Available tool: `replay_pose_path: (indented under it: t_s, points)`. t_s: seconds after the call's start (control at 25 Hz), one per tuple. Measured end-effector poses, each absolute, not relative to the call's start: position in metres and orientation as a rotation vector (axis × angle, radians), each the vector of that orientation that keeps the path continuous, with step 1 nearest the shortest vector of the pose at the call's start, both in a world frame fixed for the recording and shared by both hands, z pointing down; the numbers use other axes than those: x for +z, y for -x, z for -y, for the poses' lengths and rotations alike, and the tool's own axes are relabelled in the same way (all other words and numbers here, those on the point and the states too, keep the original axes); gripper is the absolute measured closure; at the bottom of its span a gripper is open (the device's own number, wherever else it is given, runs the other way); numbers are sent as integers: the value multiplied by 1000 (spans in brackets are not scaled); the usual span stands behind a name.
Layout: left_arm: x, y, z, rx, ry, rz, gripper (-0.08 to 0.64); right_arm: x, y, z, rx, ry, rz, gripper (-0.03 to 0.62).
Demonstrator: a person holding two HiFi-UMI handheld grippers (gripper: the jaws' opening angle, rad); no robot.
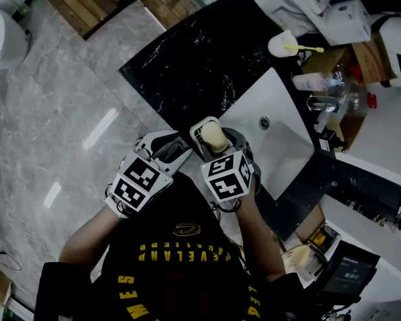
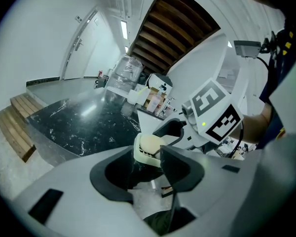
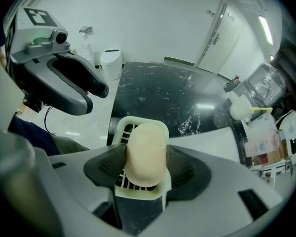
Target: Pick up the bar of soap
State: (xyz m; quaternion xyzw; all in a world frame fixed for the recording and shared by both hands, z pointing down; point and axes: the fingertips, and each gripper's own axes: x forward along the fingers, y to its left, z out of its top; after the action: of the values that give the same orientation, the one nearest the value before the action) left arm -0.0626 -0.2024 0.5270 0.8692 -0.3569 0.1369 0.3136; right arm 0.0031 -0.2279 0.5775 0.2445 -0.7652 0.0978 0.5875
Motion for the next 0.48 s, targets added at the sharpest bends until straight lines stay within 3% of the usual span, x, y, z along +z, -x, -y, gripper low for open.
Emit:
replay_pose_path:
  t_s: [0.48]
  points:
    - [508, 52, 204, 331, -2347, 915, 390, 577, -4, 228, 260, -593, 1815, 328]
